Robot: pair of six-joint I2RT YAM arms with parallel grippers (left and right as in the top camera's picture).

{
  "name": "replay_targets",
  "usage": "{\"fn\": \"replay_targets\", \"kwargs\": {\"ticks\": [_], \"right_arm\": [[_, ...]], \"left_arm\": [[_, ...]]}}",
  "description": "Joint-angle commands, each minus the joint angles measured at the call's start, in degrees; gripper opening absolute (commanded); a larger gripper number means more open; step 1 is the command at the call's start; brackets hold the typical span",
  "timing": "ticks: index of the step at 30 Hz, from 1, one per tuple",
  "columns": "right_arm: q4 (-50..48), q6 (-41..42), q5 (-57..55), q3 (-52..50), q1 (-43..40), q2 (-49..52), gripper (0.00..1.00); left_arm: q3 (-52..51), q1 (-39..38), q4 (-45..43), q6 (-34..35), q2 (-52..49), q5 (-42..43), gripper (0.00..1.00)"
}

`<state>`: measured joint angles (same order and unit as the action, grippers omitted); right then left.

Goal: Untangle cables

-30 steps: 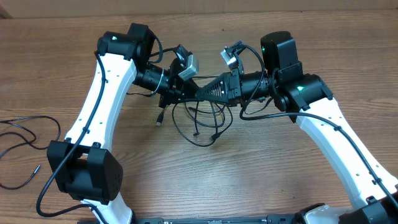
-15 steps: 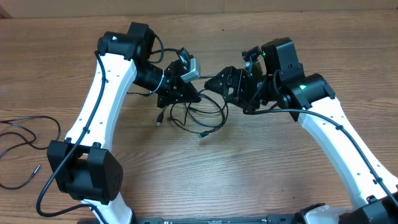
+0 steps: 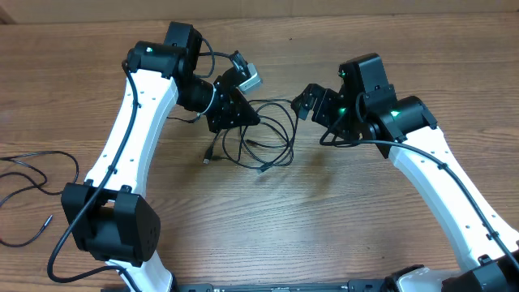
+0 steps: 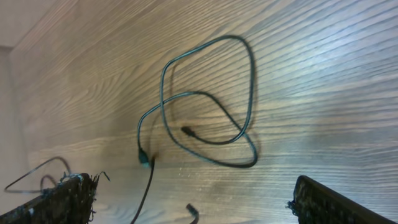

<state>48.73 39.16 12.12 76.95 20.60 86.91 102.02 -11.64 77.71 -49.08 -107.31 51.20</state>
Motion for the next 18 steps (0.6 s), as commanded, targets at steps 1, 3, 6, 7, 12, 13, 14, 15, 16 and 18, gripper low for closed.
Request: {"fn": "replay_targets", "kwargs": {"ticks": [1, 3, 6, 7, 12, 13, 14, 15, 16, 18], "right_arm": [[-0.2, -0.2, -3.6, 0.9, -0.4, -0.1, 1.0], [-0.2, -0.2, -3.5, 0.9, -0.4, -0.1, 1.0], [-0.2, -0.2, -3.5, 0.9, -0.4, -0.1, 1.0], [-0.2, -0.2, -3.5, 0.9, -0.4, -0.1, 1.0], [-0.2, -0.2, -3.5, 0.9, -0.4, -0.1, 1.0], [-0.2, -0.2, -3.5, 0.9, -0.4, -0.1, 1.0], [-0.2, -0.2, -3.5, 0.9, -0.4, -0.1, 1.0], [-0.2, -0.2, -3.5, 0.9, -0.4, -0.1, 1.0], [-0.2, -0.2, -3.5, 0.9, -0.4, -0.1, 1.0], [-0.2, -0.2, -3.5, 0.9, -0.4, -0.1, 1.0]], "left_arm": [[0.4, -0.3, -0.9, 6.5, -0.4, 4.3, 0.04], [0.4, -0.3, -2.3, 10.0, -0.4, 4.1, 0.05], [0.5, 0.0, -5.6, 17.2, -0.4, 4.1, 0.04], [0.5, 0.2, -6.8, 19.4, -0.4, 4.0, 0.04], [0.5, 2.7, -16.4, 36.0, -0.4, 3.8, 0.04], [0.5, 3.2, -17.9, 38.4, -0.4, 3.8, 0.04], [0.6, 3.7, -19.3, 40.6, -0.4, 3.8, 0.04], [0.8, 4.5, -21.4, 43.4, -0.4, 3.8, 0.04], [1.0, 5.0, -22.6, 45.1, -0.4, 3.8, 0.04], [1.7, 6.1, -25.2, 48.9, -0.4, 3.8, 0.04]]}}
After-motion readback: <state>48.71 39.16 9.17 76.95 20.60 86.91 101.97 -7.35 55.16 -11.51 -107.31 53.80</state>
